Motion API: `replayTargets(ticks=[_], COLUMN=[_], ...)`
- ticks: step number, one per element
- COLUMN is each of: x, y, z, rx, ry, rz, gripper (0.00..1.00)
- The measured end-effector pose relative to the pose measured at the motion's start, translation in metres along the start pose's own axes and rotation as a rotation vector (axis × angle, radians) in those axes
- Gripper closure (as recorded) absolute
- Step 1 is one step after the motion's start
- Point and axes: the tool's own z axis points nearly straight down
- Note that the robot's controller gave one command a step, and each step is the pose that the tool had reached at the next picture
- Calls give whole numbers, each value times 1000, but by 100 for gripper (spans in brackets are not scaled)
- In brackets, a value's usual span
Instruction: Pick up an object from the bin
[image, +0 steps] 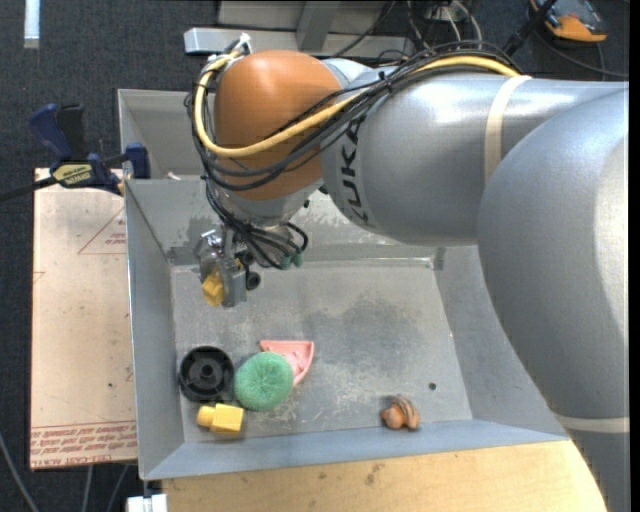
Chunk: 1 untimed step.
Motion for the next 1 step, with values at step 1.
replayTargets(ticks=[1], x=[0], y=[0], z=[0], rx=[0], ry=[0], rz=[0], gripper=[100])
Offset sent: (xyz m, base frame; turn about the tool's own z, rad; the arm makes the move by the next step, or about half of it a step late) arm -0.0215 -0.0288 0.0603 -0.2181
